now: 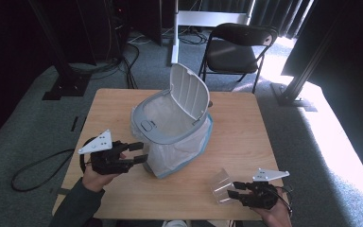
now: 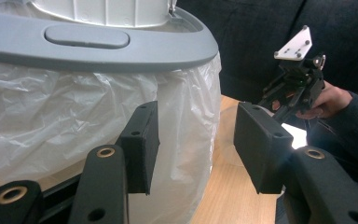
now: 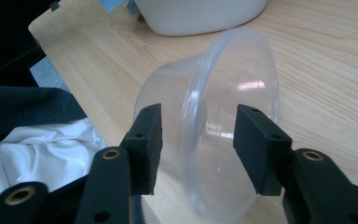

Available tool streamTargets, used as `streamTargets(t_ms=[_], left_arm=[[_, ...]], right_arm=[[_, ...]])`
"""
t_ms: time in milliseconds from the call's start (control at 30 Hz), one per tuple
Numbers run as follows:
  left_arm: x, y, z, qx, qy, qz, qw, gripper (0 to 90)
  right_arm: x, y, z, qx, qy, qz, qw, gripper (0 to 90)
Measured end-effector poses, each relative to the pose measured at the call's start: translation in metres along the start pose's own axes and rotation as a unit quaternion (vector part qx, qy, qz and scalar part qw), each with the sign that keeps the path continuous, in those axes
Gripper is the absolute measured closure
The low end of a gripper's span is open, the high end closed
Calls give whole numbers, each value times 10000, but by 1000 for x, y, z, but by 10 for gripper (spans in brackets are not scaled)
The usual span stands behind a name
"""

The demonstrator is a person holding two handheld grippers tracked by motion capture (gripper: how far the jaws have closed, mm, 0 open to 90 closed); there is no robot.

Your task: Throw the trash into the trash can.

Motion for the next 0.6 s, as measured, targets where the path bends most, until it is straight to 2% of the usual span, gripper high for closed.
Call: streamTargets(t_ms=[300, 600], left_arm=[[4, 0, 1, -3, -28, 47, 10000, 504], [9, 2, 8, -37, -130, 98, 9999, 505]], right_arm=[[20, 4, -16, -311, -19, -277, 9991, 684], [45, 0, -44, -626, -51, -399, 9972, 732]])
Point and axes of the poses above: each handheld gripper's, and its own axes: x roughly forward along the jaws, z roughly out of its underside, y roughly to its right, the point moved 5 cm from there along x, roughly forward along the jaws, and after that the axes turned 9 degrees about -y, right-handed, at the moved point
